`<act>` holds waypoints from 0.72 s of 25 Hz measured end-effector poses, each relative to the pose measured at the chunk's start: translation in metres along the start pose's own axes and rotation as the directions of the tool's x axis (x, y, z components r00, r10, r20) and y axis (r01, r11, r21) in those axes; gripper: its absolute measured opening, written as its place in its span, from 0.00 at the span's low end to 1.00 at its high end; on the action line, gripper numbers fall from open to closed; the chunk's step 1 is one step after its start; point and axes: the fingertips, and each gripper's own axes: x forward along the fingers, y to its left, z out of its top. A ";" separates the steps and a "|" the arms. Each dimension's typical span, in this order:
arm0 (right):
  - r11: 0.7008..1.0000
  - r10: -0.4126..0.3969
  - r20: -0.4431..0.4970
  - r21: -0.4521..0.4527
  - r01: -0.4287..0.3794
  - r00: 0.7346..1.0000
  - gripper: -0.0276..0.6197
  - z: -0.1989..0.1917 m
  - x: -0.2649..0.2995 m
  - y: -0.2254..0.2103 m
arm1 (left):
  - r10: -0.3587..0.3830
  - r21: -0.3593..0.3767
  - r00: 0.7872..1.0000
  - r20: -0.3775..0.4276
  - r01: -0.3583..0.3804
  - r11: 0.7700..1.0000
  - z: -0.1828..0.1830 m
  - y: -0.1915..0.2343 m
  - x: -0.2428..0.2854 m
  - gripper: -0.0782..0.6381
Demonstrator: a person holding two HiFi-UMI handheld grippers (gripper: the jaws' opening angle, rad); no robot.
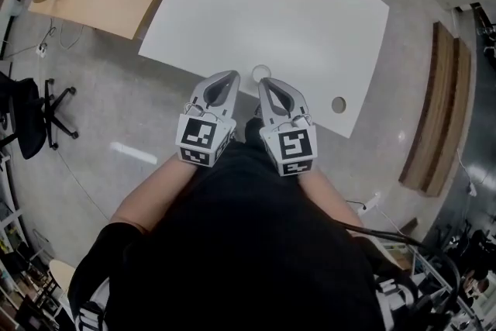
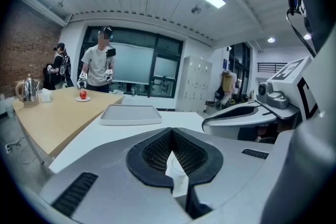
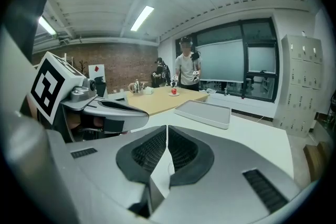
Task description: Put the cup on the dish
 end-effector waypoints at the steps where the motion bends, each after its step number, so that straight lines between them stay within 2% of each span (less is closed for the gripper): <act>1: 1.000 0.022 -0.001 -0.006 -0.022 1.000 0.06 -0.002 0.002 -0.005 | 0.011 0.000 1.000 -0.008 -0.011 1.000 -0.001 -0.001 0.006 0.12; 6: 0.990 0.123 -0.023 -0.060 -0.125 0.992 0.06 -0.013 0.018 -0.031 | 0.069 -0.008 0.996 -0.053 -0.070 0.998 -0.004 0.000 0.039 0.12; 11: 0.966 0.243 -0.063 -0.080 -0.248 0.968 0.06 -0.032 0.035 -0.041 | 0.126 0.002 0.987 -0.102 -0.127 0.992 -0.015 0.005 0.069 0.12; 18: 0.947 0.304 -0.098 -0.079 -0.312 0.948 0.06 -0.044 0.046 -0.055 | 0.168 -0.007 0.975 -0.143 -0.170 0.985 -0.026 0.010 0.089 0.12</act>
